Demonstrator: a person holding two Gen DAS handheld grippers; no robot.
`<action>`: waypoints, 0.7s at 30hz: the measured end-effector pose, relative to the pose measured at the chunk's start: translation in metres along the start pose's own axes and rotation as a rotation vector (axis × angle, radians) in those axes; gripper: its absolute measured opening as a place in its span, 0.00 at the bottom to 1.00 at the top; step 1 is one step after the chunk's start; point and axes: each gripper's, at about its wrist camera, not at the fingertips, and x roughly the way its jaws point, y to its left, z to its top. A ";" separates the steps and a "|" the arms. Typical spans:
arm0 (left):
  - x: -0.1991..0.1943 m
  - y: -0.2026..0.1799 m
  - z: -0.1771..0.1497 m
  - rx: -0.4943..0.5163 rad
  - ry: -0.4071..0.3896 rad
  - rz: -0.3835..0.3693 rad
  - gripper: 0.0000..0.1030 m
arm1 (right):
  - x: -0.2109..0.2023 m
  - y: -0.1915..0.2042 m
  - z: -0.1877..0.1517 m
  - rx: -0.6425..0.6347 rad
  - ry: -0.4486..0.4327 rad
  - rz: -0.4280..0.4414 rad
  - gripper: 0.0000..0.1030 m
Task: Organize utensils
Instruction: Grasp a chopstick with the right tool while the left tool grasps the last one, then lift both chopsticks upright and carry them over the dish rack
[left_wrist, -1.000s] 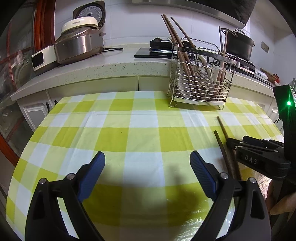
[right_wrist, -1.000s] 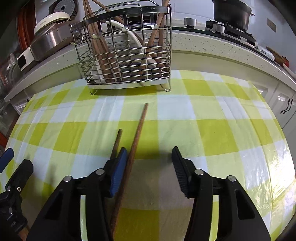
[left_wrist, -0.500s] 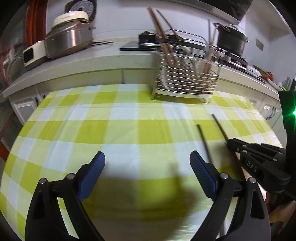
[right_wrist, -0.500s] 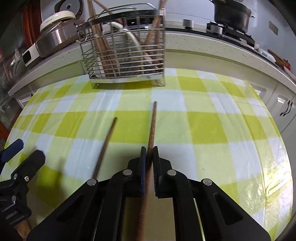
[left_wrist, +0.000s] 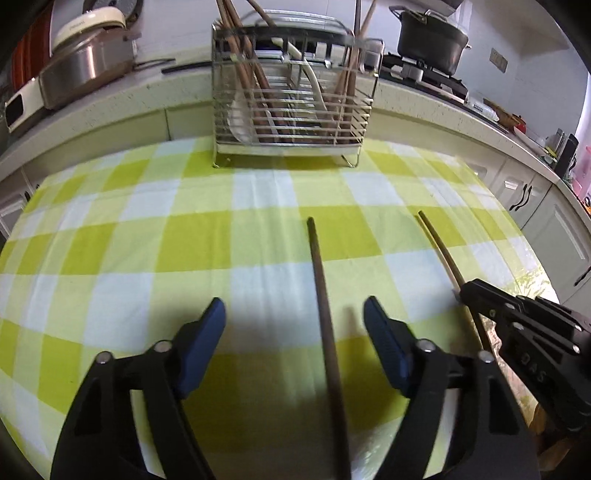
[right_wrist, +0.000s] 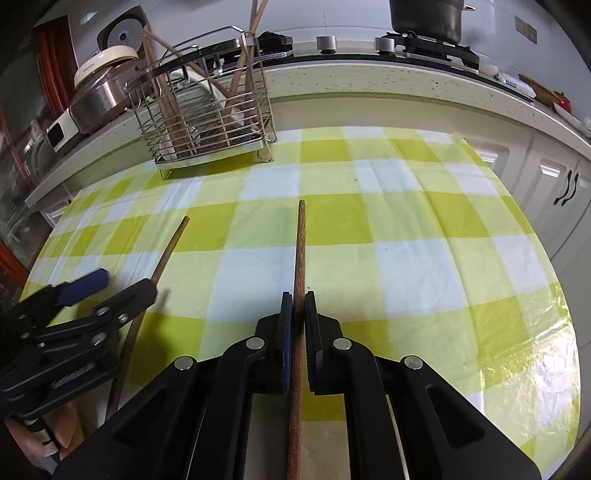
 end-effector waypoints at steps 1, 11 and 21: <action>0.002 -0.002 0.001 -0.001 0.005 0.007 0.68 | 0.000 -0.002 -0.001 0.002 -0.001 0.004 0.07; 0.007 -0.017 0.002 0.052 0.024 0.099 0.56 | -0.003 -0.010 -0.003 0.032 -0.006 0.043 0.07; 0.006 -0.037 -0.001 0.166 0.012 0.074 0.16 | 0.000 -0.010 -0.003 0.041 0.004 0.036 0.07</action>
